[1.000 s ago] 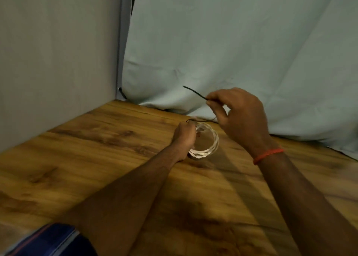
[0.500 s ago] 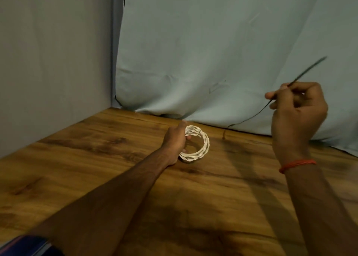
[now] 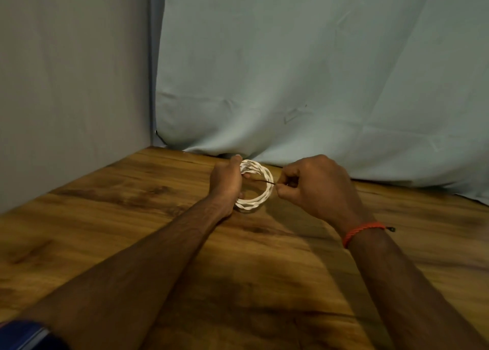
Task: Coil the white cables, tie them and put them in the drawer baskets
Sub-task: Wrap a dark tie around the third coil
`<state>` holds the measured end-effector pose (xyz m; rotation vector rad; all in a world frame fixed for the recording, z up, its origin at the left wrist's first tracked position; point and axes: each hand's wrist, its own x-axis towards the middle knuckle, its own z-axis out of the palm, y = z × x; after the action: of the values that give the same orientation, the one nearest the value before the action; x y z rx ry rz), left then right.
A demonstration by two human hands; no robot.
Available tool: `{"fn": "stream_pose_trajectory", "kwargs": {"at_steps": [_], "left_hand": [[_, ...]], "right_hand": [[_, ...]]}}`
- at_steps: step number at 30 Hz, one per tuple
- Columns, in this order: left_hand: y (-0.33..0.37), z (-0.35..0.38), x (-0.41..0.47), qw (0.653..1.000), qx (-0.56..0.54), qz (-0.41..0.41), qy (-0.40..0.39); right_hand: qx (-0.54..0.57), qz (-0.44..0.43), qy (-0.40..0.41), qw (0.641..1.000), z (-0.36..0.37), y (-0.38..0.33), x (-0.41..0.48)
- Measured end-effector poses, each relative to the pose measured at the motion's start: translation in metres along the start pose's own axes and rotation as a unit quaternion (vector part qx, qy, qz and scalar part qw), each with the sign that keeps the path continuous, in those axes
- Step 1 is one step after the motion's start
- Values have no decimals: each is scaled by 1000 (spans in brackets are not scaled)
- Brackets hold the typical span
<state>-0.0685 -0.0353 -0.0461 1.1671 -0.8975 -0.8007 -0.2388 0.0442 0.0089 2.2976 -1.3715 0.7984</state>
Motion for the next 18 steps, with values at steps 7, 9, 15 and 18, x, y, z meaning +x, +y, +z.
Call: {"fn": "stream_pose_trajectory", "kwargs": {"at_steps": [7, 9, 15, 18], "left_hand": [[3, 5, -7, 999, -15, 46, 6], [5, 7, -9, 998, -36, 53, 12], [9, 10, -12, 994, -48, 95, 40], [6, 14, -16, 991, -47, 120, 25]], "right_hand": [[-62, 17, 25, 998, 19, -10, 0], [-69, 26, 54, 996, 22, -10, 0], [-21, 43, 93, 994, 22, -13, -1], [-1, 28, 108, 994, 22, -17, -2]]}}
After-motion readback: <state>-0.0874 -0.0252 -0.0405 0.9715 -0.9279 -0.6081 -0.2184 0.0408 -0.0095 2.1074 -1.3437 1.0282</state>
